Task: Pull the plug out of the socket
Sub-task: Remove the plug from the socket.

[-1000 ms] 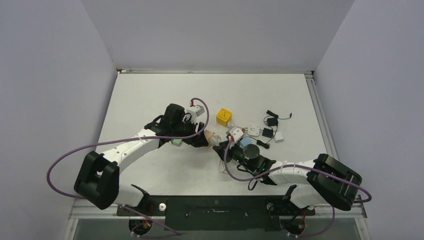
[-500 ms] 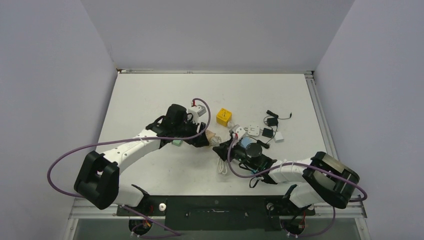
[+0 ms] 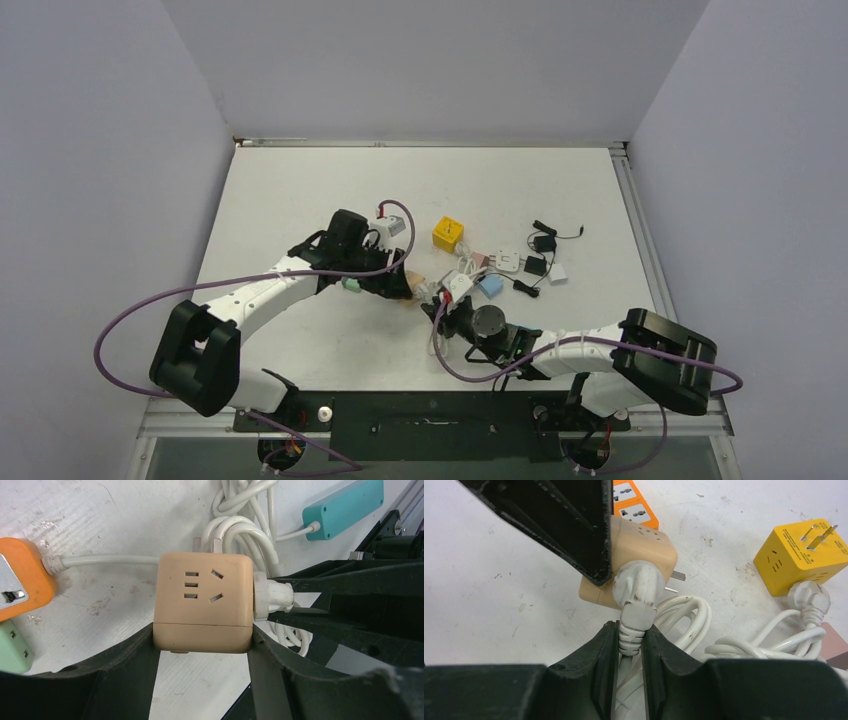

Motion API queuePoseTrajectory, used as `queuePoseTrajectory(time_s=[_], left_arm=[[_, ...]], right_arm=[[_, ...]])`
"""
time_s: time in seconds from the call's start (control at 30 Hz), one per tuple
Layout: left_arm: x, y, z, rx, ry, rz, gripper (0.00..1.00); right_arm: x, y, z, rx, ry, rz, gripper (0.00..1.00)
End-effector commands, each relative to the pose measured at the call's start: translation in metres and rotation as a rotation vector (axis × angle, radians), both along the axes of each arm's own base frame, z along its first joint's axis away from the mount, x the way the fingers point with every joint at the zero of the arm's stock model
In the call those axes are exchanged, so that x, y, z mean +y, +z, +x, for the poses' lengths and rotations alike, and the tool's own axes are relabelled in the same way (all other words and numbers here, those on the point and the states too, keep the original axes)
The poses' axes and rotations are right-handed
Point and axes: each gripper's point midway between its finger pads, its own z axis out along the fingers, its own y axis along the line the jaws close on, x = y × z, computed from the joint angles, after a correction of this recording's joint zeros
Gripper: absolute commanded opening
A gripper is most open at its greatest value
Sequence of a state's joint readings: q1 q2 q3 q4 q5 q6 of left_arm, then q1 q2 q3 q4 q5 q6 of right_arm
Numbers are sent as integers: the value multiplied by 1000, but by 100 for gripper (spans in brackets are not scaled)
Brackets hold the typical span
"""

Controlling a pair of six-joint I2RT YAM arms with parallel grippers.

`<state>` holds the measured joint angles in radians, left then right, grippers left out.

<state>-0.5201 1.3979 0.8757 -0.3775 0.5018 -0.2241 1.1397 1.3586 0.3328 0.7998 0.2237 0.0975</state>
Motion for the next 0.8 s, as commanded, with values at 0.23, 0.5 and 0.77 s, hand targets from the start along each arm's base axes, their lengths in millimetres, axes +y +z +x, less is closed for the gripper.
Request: queuePoseTrajectory(time_s=[0.23, 0.5, 0.77], left_arm=[[-3, 20, 39, -303, 6, 38, 0], [14, 3, 49, -247, 94, 133, 0], [32, -11, 62, -143, 192, 134, 0]], right_arm=[[-22, 64, 45, 155, 40, 488, 5], [-13, 64, 37, 110, 53, 429, 5], [9, 72, 6, -104, 25, 217, 5]])
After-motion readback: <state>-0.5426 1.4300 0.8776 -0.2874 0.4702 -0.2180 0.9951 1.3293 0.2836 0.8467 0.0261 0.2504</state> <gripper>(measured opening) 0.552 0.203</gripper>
